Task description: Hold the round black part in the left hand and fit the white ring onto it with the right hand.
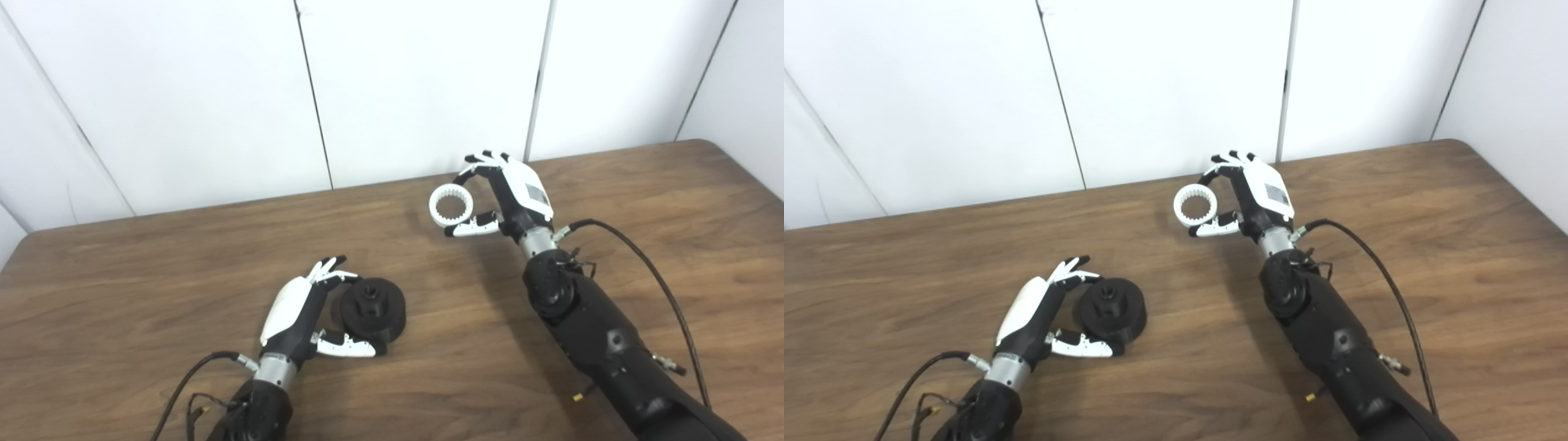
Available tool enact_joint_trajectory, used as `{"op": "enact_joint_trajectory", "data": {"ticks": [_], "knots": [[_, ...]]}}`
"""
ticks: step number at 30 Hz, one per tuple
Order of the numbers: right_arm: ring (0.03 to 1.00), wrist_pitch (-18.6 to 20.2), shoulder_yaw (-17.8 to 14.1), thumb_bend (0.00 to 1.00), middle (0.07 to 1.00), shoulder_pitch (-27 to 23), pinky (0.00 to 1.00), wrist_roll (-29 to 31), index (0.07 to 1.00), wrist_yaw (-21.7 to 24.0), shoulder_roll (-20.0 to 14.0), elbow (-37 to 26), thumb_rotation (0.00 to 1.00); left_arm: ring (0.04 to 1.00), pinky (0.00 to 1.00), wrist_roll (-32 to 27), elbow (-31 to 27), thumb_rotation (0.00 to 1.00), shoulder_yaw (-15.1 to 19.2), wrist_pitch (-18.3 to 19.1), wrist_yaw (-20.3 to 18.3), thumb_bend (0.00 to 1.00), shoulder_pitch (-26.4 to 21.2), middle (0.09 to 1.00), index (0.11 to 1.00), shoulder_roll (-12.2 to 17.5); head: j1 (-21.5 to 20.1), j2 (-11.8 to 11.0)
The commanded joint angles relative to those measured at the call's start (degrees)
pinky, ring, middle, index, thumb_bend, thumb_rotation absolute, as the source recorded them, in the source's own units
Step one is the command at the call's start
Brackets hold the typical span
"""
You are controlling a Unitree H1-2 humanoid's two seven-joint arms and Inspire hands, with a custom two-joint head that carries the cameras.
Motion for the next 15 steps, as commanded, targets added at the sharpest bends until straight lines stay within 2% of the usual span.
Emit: {"op": "enact_joint_trajectory", "data": {"ticks": [1,3,7,10,15], "knots": [[0.940,-0.51,-1.14,0.52,0.855,-0.66,1.00,0.56,0.483,0.76,-0.99,-4.58,0.15,1.000,0.97,1.60,0.00,0.20,-0.82,-0.46,0.09,0.87,-1.30,0.959,0.625,-0.29,0.96,0.05],[0.941,-0.68,-1.62,0.52,0.857,0.36,1.00,0.73,0.483,1.54,-1.19,-6.50,0.15,1.000,0.97,1.81,0.39,0.21,-1.16,-0.26,0.23,0.87,-1.51,0.960,0.625,-0.64,2.81,0.33],[0.933,-1.23,-2.41,0.52,0.851,1.66,0.91,1.19,0.483,2.89,-1.32,-9.13,0.14,1.000,0.99,2.23,1.26,0.21,-1.55,0.07,0.76,0.88,-2.09,0.964,0.625,-1.32,5.19,0.80],[0.933,-1.51,-2.92,0.52,0.854,2.70,0.87,2.34,0.483,4.57,-1.06,-11.60,0.14,1.000,0.99,2.51,1.68,0.22,-1.77,0.30,1.27,0.89,-2.45,0.964,0.622,-1.65,5.87,0.78],[0.934,-0.42,-3.30,0.52,0.859,4.11,0.85,3.19,0.483,7.19,-0.73,-15.68,0.14,1.000,1.00,2.58,2.10,0.22,-1.82,0.20,1.60,0.90,-2.67,0.965,0.623,-1.84,5.73,0.82]]}}
